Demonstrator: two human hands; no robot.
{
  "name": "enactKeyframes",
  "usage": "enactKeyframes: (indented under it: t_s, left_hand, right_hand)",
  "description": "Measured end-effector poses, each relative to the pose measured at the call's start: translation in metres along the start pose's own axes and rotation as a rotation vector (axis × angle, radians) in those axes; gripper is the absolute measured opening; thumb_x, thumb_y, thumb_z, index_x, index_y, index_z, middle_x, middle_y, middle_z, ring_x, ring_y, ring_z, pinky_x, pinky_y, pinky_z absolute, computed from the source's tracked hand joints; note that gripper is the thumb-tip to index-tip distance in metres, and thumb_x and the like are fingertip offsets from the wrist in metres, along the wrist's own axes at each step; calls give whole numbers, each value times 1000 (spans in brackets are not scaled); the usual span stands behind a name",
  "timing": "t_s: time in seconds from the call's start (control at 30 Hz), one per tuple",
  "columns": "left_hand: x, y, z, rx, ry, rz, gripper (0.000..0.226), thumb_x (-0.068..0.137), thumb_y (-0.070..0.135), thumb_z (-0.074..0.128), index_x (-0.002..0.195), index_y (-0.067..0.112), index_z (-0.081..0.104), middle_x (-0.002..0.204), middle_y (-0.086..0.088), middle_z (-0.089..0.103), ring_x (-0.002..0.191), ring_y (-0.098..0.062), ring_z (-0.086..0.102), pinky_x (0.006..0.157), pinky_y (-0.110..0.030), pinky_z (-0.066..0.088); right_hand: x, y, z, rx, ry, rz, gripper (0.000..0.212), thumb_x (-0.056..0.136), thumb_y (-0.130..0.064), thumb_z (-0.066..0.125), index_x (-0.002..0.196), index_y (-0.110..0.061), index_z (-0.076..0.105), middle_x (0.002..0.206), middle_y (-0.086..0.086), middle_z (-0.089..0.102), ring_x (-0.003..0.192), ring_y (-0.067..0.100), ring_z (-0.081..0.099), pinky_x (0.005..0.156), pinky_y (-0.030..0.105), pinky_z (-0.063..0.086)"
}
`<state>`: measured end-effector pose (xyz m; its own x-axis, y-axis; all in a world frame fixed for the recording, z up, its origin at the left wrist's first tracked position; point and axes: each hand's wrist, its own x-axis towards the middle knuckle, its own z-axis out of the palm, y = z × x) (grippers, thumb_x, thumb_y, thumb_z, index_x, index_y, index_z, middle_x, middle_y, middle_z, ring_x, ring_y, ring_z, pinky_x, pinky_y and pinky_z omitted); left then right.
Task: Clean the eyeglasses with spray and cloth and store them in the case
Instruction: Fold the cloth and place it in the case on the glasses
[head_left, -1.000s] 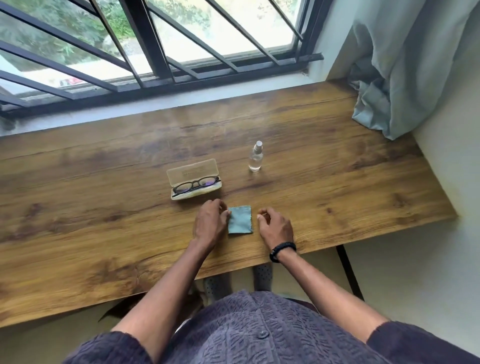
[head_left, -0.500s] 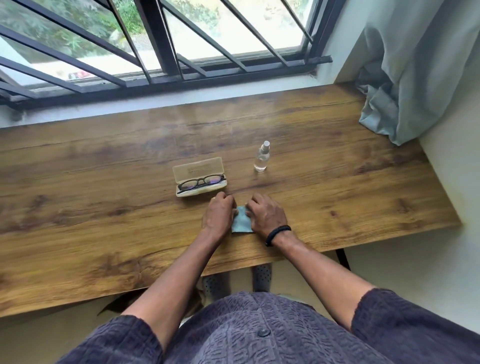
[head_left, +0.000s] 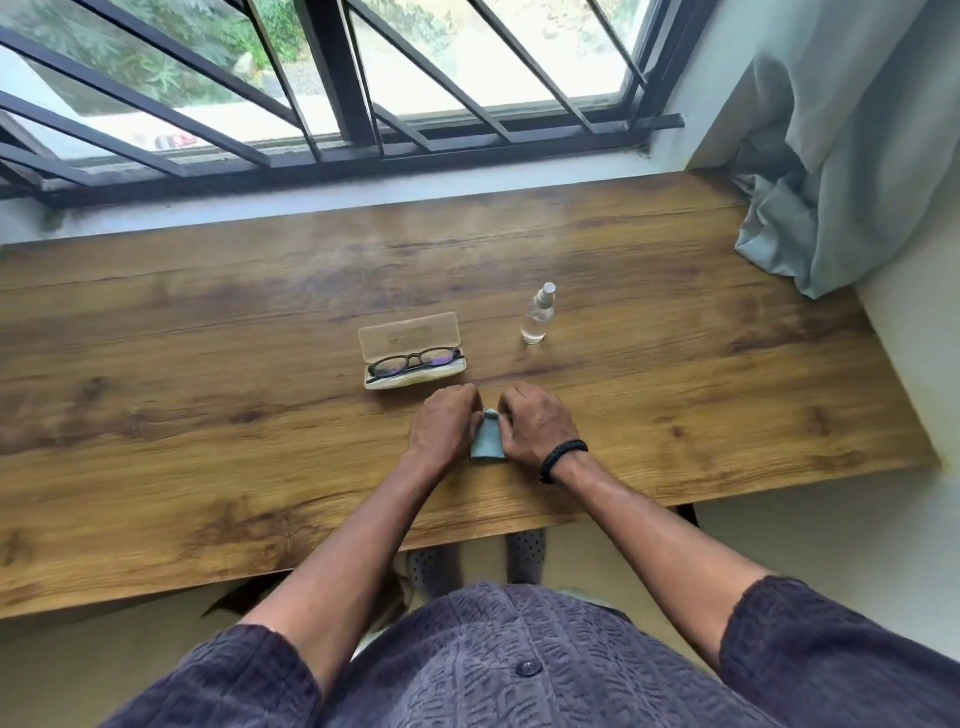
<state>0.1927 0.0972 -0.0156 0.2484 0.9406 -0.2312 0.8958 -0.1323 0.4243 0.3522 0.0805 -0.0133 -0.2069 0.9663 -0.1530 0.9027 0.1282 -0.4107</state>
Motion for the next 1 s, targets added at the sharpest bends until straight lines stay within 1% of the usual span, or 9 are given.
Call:
enactKeyframes:
  t_s: [0.1,0.2,0.27,0.43,0.57,0.67,0.8,0.9,1.0]
  left_hand:
    - [2,-2,0,-17,-30,-3,13,92,22,65,104,16,64,107,-8,70,103,-29,64,83,-38,49]
    - [3,-3,1,-3,-55,-1,21,95,25,64,114,16,65,111,-7,69,107,-28,64,87,-39,52]
    - [3,-4,2,17,-67,3,24,96,26,62,118,16,66,113,-8,69,108,-29,64,88,-39,52]
    - [4,-4,0,50,-68,13,20,97,24,58,110,15,72,106,-9,65,104,-31,64,82,-39,50]
    - [3,-3,-1,32,-26,7,18,98,22,57,109,14,68,107,-9,62,104,-31,61,83,-42,50]
    - [3,-2,-3,-6,9,-6,15,98,20,57,109,15,66,109,-9,65,105,-31,62,84,-42,51]
    - [5,2,-8,-28,34,-42,16,98,20,58,111,15,66,112,-10,70,107,-33,64,84,-42,50]
    - [3,1,-10,-48,76,-30,17,97,18,59,112,16,67,110,-9,72,105,-32,65,82,-42,50]
    - [1,-1,-9,-79,108,0,23,94,14,61,116,16,66,112,-9,72,105,-33,66,84,-44,54]
  right_hand:
    - [4,-3,-2,-2,-52,13,12,89,-21,62,100,-16,60,99,7,67,95,28,62,88,38,47]
    - [7,-5,-4,0,-95,40,25,88,-20,63,113,-15,62,109,7,69,107,27,62,98,41,45]
    - [9,-5,-5,-8,-123,51,29,88,-19,64,117,-15,62,114,7,69,111,27,61,101,42,44]
    - [13,-4,-7,-43,-147,39,16,86,-21,63,101,-18,67,106,4,68,108,26,61,99,41,46]
    - [17,-5,-10,-37,-161,43,13,85,-22,65,98,-20,67,105,3,64,107,24,59,98,42,47]
    - [23,-7,-15,29,-144,67,9,84,-20,67,91,-24,61,101,1,64,101,24,61,94,39,49]
    - [28,-9,-19,61,-100,88,11,83,-17,64,85,-24,55,95,4,69,95,26,64,90,38,48]
    - [30,-8,-17,62,-90,95,10,84,-17,64,92,-20,61,97,3,71,98,27,66,92,38,47]
    - [29,-5,-14,58,-98,84,28,85,-17,67,112,-20,68,110,1,72,108,23,64,100,40,46]
